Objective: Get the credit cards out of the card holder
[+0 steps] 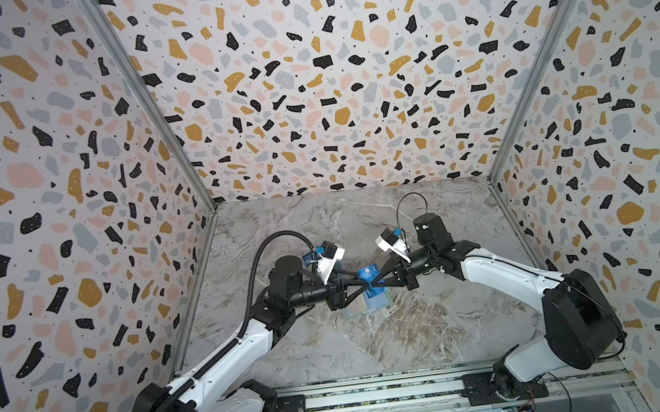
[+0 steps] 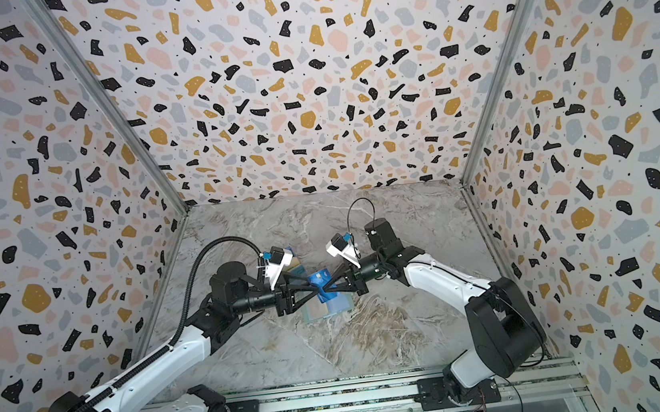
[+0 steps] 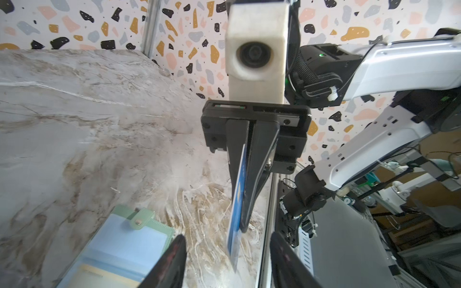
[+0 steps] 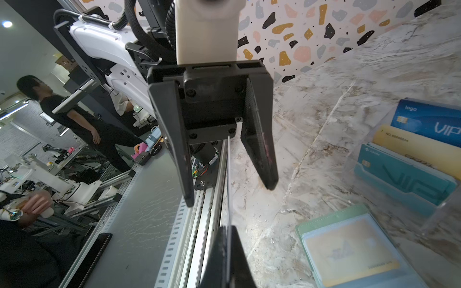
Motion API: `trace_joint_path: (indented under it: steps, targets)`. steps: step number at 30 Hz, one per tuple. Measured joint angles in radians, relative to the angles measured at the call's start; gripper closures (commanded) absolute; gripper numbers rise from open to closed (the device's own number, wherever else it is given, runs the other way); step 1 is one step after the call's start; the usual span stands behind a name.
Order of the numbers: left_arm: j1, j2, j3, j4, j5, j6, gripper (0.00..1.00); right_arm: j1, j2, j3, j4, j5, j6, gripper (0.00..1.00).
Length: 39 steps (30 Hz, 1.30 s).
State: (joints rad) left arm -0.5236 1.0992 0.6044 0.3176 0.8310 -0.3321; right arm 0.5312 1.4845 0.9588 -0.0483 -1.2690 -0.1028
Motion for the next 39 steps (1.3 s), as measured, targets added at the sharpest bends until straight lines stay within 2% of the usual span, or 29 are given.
trace_joint_path:
  steps: [16,20,22,24,29,31,36,39]
  targets:
    - [0.004,0.002,0.002,0.073,0.070,-0.089,0.79,0.016,0.016,0.013,-0.012,-0.008,-0.019,1.00]
    - [0.007,0.011,0.002,0.075,0.067,-0.101,0.92,0.016,0.017,0.013,-0.013,-0.013,-0.019,0.95]
    - [0.009,0.020,0.003,0.078,0.062,-0.109,0.96,0.016,0.019,0.013,-0.015,-0.017,-0.018,0.94]
    - [0.010,0.030,0.005,0.080,0.061,-0.119,0.97,0.016,0.023,0.013,-0.019,-0.017,-0.018,0.89]
    - [0.009,0.033,0.020,0.090,0.047,-0.144,1.00,0.002,0.026,0.013,-0.014,0.010,0.003,0.66]
    - [0.009,0.029,0.021,0.102,0.031,-0.155,1.00,-0.011,0.026,0.011,0.008,0.015,0.027,0.60]
    - [0.009,0.019,0.021,0.159,-0.040,-0.201,1.00,-0.055,-0.003,-0.051,0.137,0.032,0.128,0.46]
    - [0.009,0.003,0.003,0.254,-0.107,-0.264,1.00,-0.069,-0.037,-0.104,0.240,0.056,0.214,0.40]
